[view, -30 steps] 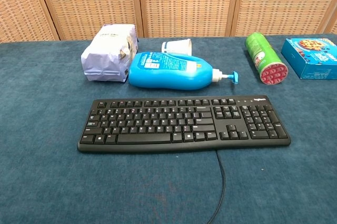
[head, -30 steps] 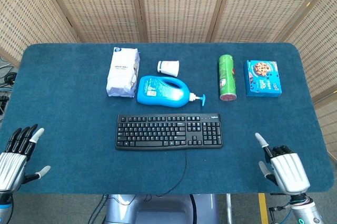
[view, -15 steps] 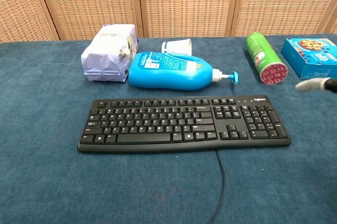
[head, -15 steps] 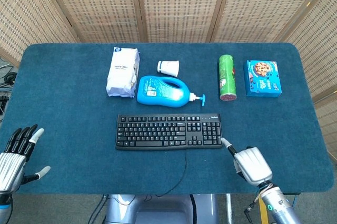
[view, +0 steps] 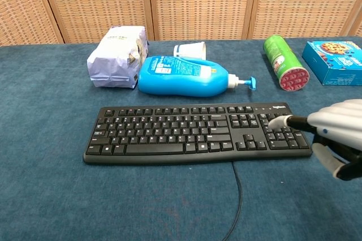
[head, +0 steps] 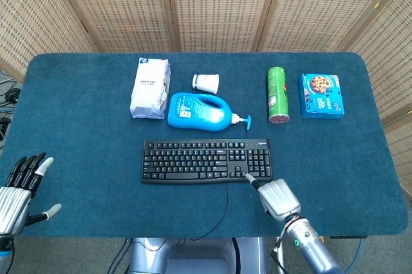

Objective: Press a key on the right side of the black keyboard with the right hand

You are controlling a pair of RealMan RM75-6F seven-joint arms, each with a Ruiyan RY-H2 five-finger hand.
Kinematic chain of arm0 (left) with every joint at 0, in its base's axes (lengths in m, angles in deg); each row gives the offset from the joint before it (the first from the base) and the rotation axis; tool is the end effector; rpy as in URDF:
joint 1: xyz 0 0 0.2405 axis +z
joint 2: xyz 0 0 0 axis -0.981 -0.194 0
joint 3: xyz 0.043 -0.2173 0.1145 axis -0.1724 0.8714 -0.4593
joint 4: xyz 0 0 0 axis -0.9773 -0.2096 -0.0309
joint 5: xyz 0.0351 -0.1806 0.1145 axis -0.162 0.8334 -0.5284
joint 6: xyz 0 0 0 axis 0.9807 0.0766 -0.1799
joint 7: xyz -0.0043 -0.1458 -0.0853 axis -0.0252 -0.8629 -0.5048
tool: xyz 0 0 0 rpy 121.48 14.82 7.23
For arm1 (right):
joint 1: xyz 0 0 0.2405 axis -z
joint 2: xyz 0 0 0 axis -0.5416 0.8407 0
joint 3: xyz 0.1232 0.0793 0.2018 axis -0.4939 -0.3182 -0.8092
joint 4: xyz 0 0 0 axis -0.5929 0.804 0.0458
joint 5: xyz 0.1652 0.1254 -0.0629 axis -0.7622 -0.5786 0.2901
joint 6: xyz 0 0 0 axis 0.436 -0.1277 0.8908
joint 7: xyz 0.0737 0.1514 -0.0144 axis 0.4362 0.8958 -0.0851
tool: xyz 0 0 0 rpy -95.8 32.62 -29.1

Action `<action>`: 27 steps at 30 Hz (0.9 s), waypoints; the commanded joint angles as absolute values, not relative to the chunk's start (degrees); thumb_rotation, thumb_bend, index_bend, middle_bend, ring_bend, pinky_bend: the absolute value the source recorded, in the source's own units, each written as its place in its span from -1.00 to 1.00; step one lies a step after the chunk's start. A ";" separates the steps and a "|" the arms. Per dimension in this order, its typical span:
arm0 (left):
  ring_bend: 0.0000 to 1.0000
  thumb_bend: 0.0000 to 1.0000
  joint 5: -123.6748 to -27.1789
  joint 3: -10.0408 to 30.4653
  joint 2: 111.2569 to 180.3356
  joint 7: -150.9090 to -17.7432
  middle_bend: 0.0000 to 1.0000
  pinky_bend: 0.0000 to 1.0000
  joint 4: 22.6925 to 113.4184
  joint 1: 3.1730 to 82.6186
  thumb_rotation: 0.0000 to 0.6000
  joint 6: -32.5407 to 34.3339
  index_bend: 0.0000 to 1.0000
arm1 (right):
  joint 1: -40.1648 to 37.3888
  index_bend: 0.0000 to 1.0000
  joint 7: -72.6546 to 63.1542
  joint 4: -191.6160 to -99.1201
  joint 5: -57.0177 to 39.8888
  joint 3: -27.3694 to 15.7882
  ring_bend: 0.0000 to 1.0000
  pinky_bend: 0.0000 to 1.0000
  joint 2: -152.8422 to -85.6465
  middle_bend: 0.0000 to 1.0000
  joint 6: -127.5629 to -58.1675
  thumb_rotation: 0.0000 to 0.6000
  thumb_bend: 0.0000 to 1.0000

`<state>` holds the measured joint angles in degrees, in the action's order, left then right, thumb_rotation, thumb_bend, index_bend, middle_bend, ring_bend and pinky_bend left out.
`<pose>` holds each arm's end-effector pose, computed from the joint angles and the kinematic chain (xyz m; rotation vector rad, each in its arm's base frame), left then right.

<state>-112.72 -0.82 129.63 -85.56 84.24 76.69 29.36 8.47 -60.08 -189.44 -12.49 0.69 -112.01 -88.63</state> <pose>-0.2898 0.1674 0.1304 -1.5215 -0.8325 -1.0155 -0.1569 -0.2295 -0.0019 2.0070 -0.9271 0.5662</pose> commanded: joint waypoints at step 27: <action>-1.00 -1.00 -111.77 -0.84 129.75 -85.97 -1.00 -1.00 84.06 75.91 1.00 27.38 -1.00 | -6.53 -0.95 -63.28 -184.00 -31.53 -0.63 0.46 0.16 -119.51 0.53 -92.10 1.00 0.75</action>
